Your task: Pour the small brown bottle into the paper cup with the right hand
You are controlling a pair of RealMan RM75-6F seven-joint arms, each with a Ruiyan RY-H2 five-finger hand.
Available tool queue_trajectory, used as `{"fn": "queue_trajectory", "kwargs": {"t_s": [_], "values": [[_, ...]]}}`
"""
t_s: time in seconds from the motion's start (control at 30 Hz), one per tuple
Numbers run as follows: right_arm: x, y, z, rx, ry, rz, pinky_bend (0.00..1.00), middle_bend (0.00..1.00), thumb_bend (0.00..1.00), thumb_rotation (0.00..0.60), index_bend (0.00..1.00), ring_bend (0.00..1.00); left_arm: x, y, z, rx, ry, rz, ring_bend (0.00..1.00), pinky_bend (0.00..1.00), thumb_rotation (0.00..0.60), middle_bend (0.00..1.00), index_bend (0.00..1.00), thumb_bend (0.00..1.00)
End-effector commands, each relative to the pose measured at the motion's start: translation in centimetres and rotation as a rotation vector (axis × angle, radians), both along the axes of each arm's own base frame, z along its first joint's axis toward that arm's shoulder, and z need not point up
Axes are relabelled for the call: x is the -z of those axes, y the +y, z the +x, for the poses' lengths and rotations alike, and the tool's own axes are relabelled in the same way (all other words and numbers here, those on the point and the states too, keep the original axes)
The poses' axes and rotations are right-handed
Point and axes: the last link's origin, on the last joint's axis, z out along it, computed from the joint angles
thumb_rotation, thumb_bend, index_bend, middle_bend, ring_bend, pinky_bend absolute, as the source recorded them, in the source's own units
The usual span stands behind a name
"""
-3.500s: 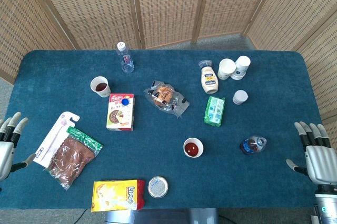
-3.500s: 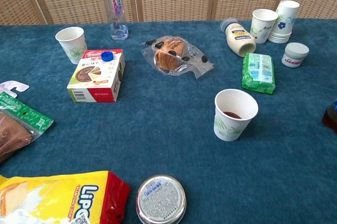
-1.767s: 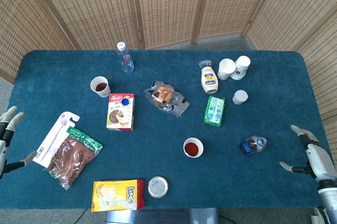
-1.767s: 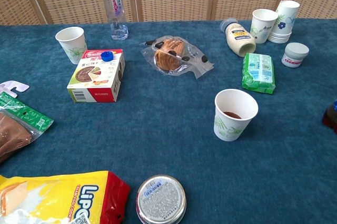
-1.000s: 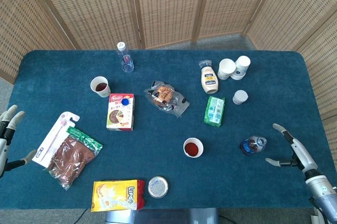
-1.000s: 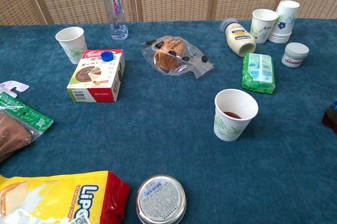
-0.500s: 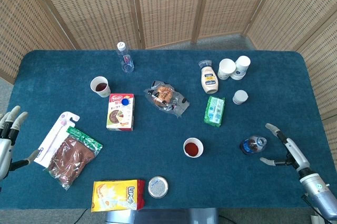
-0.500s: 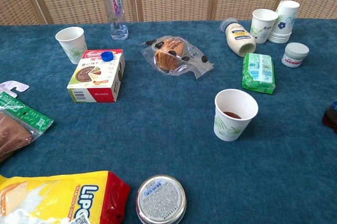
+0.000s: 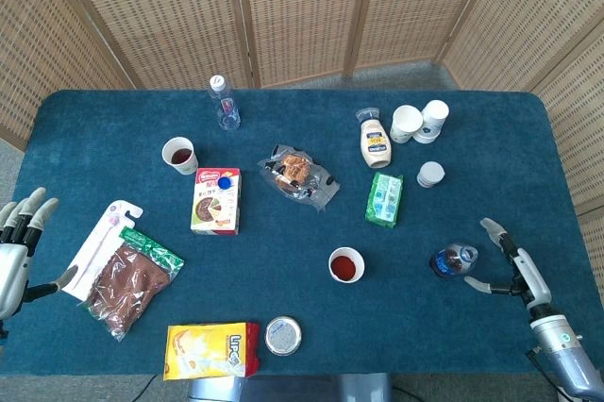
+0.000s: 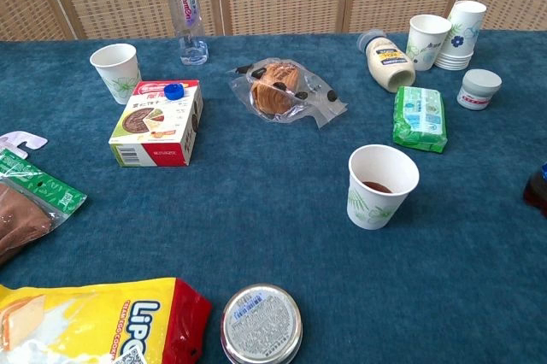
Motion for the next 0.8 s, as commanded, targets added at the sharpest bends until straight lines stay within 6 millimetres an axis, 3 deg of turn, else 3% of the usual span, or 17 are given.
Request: {"fn": "queue_trajectory", "kwargs": {"t_s": [0.03, 0.8], "values": [[0.3, 0.1, 0.1, 0.005, -0.004, -0.002, 0.00, 0.00, 0.00, 0.600, 0.00, 0.00, -0.1, 0.1, 0.0, 0.003, -0.003, 0.000, 0.00, 0.00, 0.600, 0.00, 0.00, 0.23], [3.2, -0.2, 1.1, 0.055, -0.065, -0.013, 0.00, 0.00, 0.00, 0.600, 0.00, 0.00, -0.6, 0.5, -0.5, -0.006, -0.011, -0.003, 0.00, 0.00, 0.600, 0.00, 0.00, 0.23]]}}
